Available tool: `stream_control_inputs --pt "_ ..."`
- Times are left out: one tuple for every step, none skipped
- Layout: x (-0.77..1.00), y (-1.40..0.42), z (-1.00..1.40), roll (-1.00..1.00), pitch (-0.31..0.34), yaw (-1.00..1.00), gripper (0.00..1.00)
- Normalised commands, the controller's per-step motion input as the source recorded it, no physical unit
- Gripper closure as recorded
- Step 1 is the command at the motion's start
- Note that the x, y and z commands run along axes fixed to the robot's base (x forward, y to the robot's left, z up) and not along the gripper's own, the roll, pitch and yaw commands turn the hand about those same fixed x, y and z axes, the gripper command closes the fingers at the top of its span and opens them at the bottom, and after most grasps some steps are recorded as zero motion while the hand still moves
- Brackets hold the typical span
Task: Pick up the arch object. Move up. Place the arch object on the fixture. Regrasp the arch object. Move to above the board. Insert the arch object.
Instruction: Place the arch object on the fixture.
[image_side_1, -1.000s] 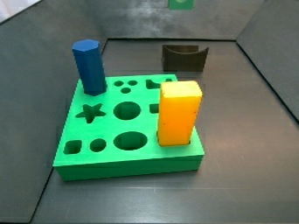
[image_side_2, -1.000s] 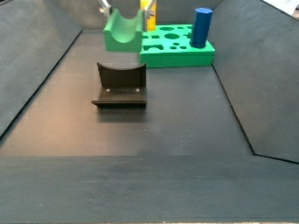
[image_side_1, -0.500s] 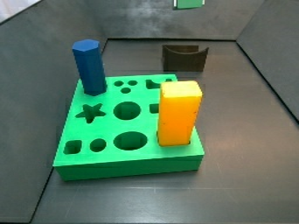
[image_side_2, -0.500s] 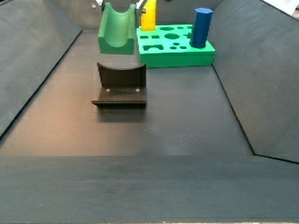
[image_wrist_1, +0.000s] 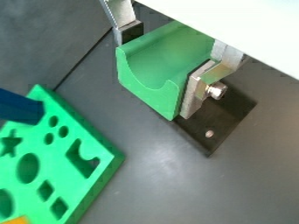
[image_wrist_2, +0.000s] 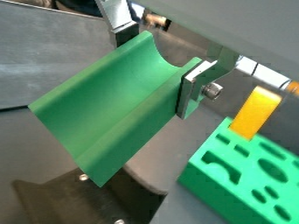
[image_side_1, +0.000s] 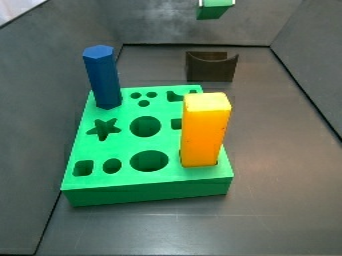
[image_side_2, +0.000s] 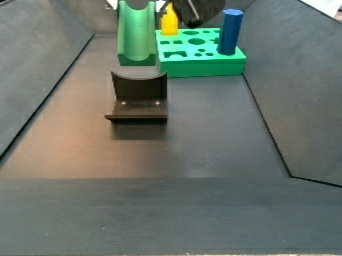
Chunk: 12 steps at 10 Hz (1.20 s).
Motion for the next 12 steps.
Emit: stream_control_inputs --pt "0.08 0.05 -0.01 -0.45 0.105 -0.09 1.00" --pt "0.07 0.03 -0.01 -0.26 0.086 -0.09 1.00" --pt "0.13 0.13 -1.00 -1.00 0.254 -0.07 1.00" --pt "0.13 0.13 -1.00 -1.00 0.244 -0.07 1.00" --pt "0.15 0.14 -1.00 -1.00 0.271 -0.14 1.00" --pt "0.17 0.13 -1.00 -0.98 0.280 -0.19 1.00" --pt "0.18 0.14 -1.00 -0.81 0.229 -0.22 1.00" --pt "0.18 0.14 -1.00 -0.70 0.192 -0.24 1.00" --pt "0.19 0.15 -1.00 -0.41 0.106 -0.26 1.00" --pt "0.21 0.14 -1.00 -0.28 0.064 -0.25 1.00" --pt "0.17 0.11 -0.82 -0.21 0.029 -0.22 1.00" --pt "0.14 0.09 -0.61 -0.18 -0.012 -0.20 1.00"
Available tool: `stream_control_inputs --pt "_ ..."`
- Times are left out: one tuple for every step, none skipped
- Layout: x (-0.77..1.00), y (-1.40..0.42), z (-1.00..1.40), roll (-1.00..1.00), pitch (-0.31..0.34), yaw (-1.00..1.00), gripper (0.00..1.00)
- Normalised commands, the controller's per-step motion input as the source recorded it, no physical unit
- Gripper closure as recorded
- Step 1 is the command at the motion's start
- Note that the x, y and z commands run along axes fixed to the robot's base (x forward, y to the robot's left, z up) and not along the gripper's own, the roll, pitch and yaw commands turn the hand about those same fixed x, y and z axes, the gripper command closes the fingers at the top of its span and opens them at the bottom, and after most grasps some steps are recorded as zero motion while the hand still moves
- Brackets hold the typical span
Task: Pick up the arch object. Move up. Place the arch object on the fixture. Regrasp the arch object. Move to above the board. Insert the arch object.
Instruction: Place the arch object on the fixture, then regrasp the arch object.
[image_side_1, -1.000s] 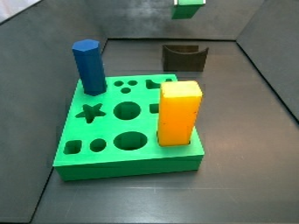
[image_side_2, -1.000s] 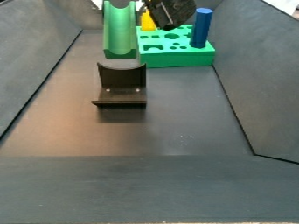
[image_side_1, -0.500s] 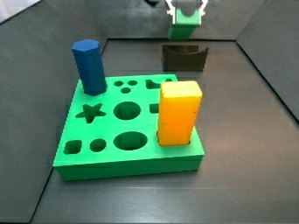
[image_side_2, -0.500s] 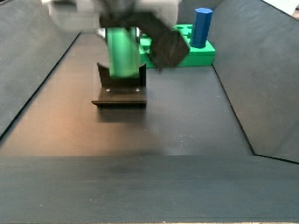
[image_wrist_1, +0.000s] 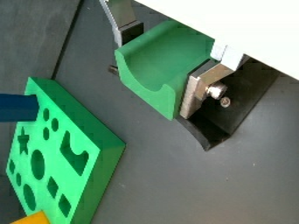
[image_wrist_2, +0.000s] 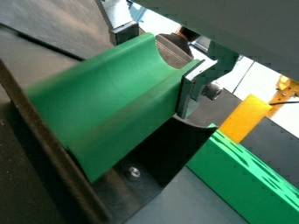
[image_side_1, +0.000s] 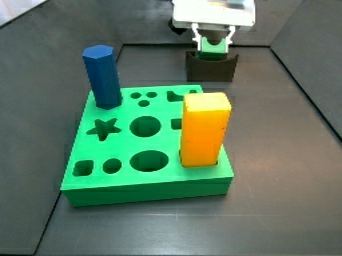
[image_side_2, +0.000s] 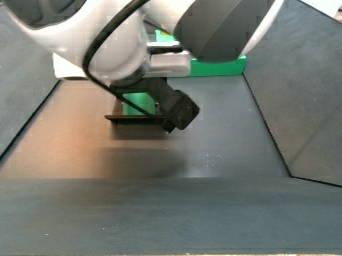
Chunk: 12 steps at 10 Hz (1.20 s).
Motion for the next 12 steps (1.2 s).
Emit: stream_control_inputs --pt "0.10 0.12 -0.50 -0.14 -0.051 -0.16 1.00" --pt "0.08 0.12 -0.48 -0.12 -0.069 -0.13 1.00" --pt "0.08 0.12 -0.48 -0.12 -0.069 -0.09 1.00" --pt "0.08 0.12 -0.47 -0.12 -0.069 -0.06 1.00" --pt "0.08 0.11 -0.47 -0.12 -0.068 -0.03 1.00" --pt "0.00 -0.50 -0.17 0.00 0.000 0.00 1.00" --pt "0.00 0.00 0.00 0.00 0.000 0.00 0.00" --pt "0.00 0.00 1.00 -0.01 0.016 0.06 0.00" --pt "0.00 0.00 1.00 0.00 0.015 0.06 0.00" --pt "-0.02 0.00 1.00 0.02 0.030 0.06 0.00" --pt "-0.02 0.00 1.00 0.03 0.044 0.05 0.00" --pt "-0.03 0.00 1.00 0.04 0.071 0.03 0.00"
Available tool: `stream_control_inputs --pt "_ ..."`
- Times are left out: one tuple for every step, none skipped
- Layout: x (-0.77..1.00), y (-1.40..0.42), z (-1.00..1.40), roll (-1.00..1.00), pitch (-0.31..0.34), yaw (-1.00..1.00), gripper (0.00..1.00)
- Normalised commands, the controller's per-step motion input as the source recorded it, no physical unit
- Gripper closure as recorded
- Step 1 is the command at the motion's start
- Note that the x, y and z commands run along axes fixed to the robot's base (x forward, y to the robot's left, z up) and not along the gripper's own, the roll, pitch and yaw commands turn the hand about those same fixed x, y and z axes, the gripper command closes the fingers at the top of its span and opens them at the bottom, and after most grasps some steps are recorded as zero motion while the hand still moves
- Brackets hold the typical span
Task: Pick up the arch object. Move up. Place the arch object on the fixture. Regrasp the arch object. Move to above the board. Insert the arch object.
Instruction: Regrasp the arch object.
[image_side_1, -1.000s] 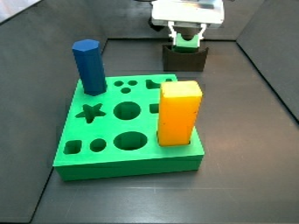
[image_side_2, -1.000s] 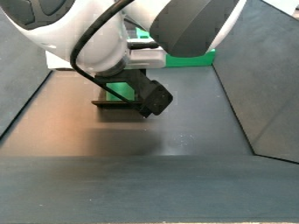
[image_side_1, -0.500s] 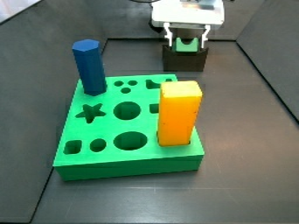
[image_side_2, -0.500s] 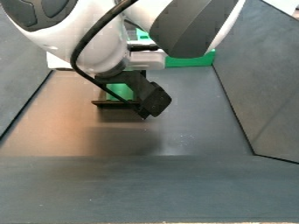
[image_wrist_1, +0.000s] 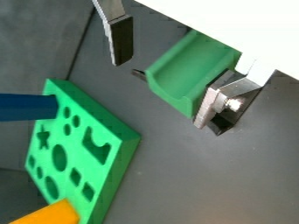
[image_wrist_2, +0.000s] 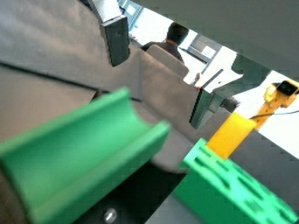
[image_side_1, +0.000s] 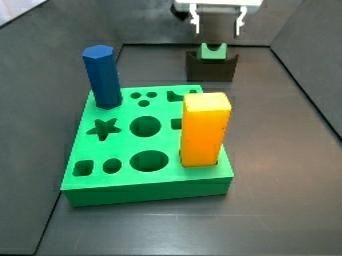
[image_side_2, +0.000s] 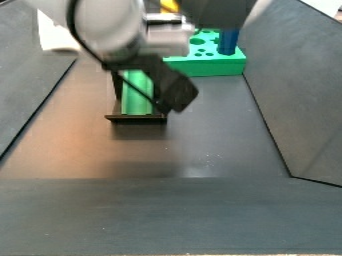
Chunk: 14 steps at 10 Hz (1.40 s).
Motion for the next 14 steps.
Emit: stream_control_inputs --pt "-0.03 0.01 0.91 0.04 0.083 0.02 0.00" --pt "-0.02 0.01 0.66 0.04 0.100 0.00 0.00" --pt "-0.02 0.01 0.47 0.04 0.106 -0.01 0.00" --pt "-0.02 0.01 0.22 0.04 0.107 -0.03 0.00" --pt "-0.11 -0.78 0.69 1.00 0.050 0.01 0.00" --pt "-0.10 -0.74 0.59 1.00 0.047 0.01 0.00" --pt "-0.11 -0.62 0.48 1.00 0.036 0.01 0.00" --pt "-0.11 -0.41 0.24 1.00 0.025 0.01 0.00" --pt "-0.09 -0.30 0.12 1.00 0.023 0.01 0.00" --pt "-0.04 -0.10 0.05 1.00 0.023 0.01 0.00" --pt "-0.02 -0.04 0.04 1.00 0.025 0.01 0.00" --pt "-0.02 -0.04 0.02 1.00 0.023 0.01 0.00" --pt "-0.03 -0.04 0.01 1.00 0.019 0.01 0.00" --pt "-0.04 -0.03 0.02 1.00 0.013 0.02 0.00"
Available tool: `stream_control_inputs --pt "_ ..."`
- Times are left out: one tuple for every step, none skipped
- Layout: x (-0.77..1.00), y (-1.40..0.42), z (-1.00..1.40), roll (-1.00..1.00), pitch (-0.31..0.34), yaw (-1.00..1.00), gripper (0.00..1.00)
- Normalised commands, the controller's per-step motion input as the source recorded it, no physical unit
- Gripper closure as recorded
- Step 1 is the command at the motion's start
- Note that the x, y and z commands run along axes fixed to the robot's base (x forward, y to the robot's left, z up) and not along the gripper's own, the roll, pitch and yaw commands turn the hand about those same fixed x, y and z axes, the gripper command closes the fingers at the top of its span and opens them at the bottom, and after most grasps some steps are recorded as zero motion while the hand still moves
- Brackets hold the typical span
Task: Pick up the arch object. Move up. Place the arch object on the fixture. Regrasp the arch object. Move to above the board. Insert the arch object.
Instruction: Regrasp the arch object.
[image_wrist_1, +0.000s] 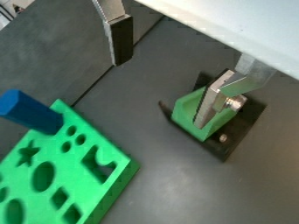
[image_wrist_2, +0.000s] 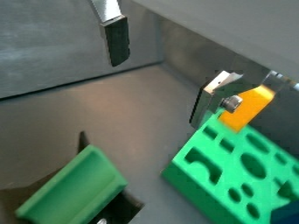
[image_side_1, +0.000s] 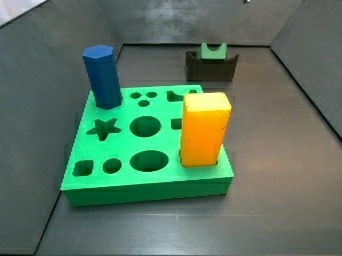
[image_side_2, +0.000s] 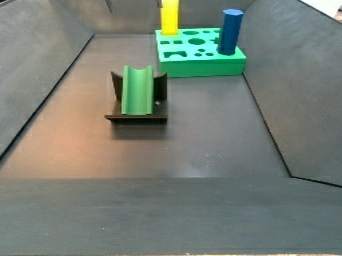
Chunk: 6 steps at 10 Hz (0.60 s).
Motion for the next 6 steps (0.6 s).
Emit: stream_control_inputs --pt "-0.05 -0.03 0.01 1.00 0.006 0.02 0.00" --pt "-0.05 -0.03 0.01 1.00 0.001 0.02 0.00" --pt "-0.04 -0.03 0.01 1.00 -0.004 0.02 0.00" --pt "-0.04 -0.02 0.00 1.00 -0.011 0.02 0.00" --pt "-0.04 -0.02 0.00 1.00 -0.019 0.02 0.00" --pt "-0.03 -0.02 0.00 1.00 -0.023 0.02 0.00"
